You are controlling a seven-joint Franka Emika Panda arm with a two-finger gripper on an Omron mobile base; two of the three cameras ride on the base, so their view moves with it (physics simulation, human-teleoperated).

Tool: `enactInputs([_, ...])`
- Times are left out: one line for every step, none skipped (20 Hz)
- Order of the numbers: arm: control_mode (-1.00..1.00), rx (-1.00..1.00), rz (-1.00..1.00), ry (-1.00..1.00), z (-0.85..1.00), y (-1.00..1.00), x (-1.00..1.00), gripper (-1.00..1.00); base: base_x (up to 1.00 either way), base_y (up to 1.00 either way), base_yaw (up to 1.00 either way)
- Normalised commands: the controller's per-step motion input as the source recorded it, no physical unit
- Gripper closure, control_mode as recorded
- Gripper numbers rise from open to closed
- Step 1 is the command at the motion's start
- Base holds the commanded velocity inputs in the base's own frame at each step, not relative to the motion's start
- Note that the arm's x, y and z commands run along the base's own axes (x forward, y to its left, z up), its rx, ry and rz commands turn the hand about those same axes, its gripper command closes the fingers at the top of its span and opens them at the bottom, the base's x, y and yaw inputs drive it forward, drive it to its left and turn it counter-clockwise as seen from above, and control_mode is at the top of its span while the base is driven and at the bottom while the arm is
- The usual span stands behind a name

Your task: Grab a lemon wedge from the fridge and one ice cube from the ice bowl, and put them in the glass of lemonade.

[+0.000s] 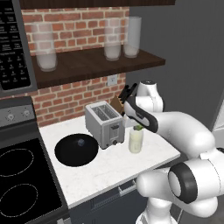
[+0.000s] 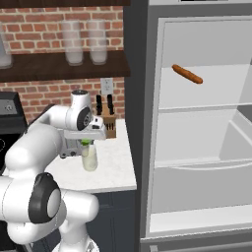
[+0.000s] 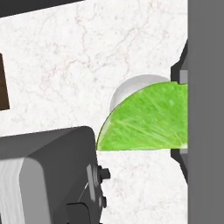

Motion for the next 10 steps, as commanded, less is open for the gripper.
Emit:
enactInputs([-1.0, 0.0, 0.0, 0.0, -0.14, 0.0, 0.0, 1.0, 0.0, 0.0, 0.0])
enactInputs([-1.0, 0.0, 0.0, 0.0, 0.0, 0.0, 0.0, 1.0, 0.0, 0.0, 0.0])
enactInputs([-1.0, 0.0, 0.0, 0.0, 0.0, 0.0, 0.0, 1.0, 0.0, 0.0, 0.0])
enactInputs([-1.0, 0.0, 0.0, 0.0, 0.0, 0.0, 0.0, 1.0, 0.0, 0.0, 0.0])
enactInputs([-1.0, 0.0, 0.0, 0.0, 0.0, 0.0, 0.0, 1.0, 0.0, 0.0, 0.0])
enactInputs([-1.0, 0.0, 0.0, 0.0, 0.0, 0.0, 0.0, 1.0, 0.0, 0.0, 0.0])
enactInputs([-1.0, 0.0, 0.0, 0.0, 0.0, 0.0, 0.0, 1.0, 0.0, 0.0, 0.0])
enactInputs([-1.0, 0.0, 0.0, 0.0, 0.0, 0.0, 0.0, 1.0, 0.0, 0.0, 0.0])
enactInputs([-1.0, 0.0, 0.0, 0.0, 0.0, 0.0, 0.0, -1.0, 0.0, 0.0, 0.0])
enactInputs([-1.0, 0.0, 0.0, 0.0, 0.0, 0.0, 0.0, -1.0, 0.0, 0.0, 0.0])
